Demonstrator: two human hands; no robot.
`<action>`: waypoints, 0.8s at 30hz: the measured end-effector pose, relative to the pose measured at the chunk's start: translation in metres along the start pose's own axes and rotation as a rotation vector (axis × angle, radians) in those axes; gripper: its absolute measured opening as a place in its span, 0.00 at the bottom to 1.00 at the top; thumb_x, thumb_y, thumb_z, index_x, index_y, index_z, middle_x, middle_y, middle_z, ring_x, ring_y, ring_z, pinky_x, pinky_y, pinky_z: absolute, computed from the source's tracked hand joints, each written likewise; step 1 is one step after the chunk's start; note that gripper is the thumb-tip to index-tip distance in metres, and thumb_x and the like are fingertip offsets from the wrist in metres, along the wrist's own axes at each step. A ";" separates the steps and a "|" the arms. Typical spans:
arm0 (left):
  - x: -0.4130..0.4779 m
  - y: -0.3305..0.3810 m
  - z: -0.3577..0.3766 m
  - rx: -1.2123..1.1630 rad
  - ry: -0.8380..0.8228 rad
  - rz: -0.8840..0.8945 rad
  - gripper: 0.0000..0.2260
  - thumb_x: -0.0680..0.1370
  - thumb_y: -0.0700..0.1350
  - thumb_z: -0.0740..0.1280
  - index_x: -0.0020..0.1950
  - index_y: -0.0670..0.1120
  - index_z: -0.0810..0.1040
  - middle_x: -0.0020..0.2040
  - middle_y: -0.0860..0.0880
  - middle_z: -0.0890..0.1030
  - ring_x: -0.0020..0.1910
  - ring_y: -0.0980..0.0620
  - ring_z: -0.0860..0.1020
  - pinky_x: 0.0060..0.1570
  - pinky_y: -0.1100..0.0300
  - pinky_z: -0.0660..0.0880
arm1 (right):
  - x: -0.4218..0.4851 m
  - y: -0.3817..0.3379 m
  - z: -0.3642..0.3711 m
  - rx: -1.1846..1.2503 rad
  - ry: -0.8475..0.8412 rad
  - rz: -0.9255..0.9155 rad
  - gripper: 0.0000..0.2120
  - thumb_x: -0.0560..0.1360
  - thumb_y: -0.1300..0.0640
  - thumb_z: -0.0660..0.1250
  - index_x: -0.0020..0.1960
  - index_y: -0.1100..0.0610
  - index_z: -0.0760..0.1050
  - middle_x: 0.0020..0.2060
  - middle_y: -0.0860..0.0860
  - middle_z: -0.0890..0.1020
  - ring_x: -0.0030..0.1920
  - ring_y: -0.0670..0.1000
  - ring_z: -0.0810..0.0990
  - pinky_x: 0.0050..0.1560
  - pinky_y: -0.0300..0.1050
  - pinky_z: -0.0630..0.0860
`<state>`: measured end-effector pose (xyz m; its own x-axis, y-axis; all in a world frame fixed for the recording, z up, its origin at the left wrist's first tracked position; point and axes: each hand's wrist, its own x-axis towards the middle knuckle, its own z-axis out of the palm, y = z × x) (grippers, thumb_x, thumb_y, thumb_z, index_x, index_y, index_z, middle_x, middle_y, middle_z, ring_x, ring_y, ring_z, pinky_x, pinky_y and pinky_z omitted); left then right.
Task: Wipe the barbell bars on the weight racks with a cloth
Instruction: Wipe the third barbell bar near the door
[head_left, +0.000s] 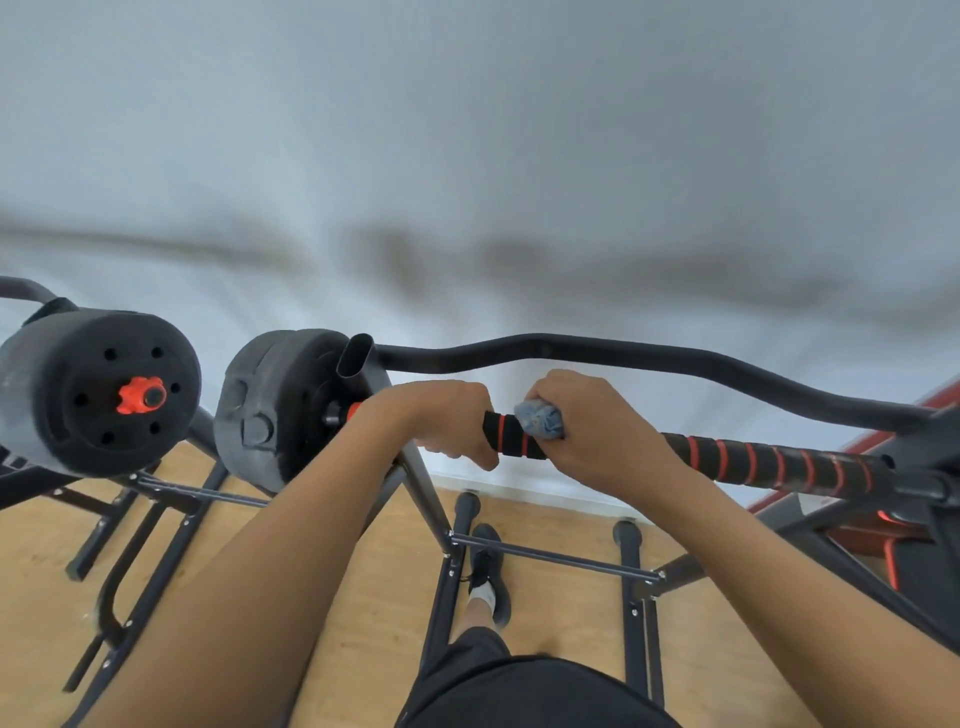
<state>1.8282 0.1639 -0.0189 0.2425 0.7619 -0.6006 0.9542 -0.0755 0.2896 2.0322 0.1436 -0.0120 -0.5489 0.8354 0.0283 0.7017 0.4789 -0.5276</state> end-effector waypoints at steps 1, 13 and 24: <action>0.001 -0.001 -0.002 -0.031 -0.054 0.000 0.09 0.73 0.51 0.75 0.42 0.47 0.81 0.31 0.48 0.80 0.28 0.49 0.76 0.35 0.57 0.75 | -0.003 0.002 0.000 0.000 -0.011 -0.015 0.13 0.74 0.55 0.75 0.56 0.53 0.78 0.49 0.48 0.80 0.47 0.49 0.79 0.51 0.39 0.79; -0.006 -0.002 0.014 0.112 0.233 0.058 0.10 0.71 0.54 0.75 0.39 0.54 0.76 0.33 0.52 0.80 0.34 0.52 0.80 0.39 0.58 0.80 | 0.020 0.000 -0.001 0.036 -0.074 0.027 0.03 0.77 0.54 0.68 0.49 0.54 0.79 0.40 0.49 0.80 0.39 0.48 0.80 0.40 0.42 0.79; -0.014 -0.004 0.017 0.152 0.325 0.115 0.09 0.71 0.57 0.74 0.42 0.54 0.79 0.33 0.54 0.80 0.34 0.53 0.79 0.37 0.60 0.77 | 0.000 0.000 -0.003 0.067 -0.064 -0.131 0.09 0.74 0.60 0.72 0.54 0.54 0.81 0.46 0.47 0.81 0.45 0.46 0.79 0.45 0.35 0.77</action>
<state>1.8239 0.1424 -0.0240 0.3050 0.9054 -0.2954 0.9448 -0.2488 0.2131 2.0340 0.1443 -0.0098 -0.6631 0.7470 0.0477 0.5915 0.5620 -0.5782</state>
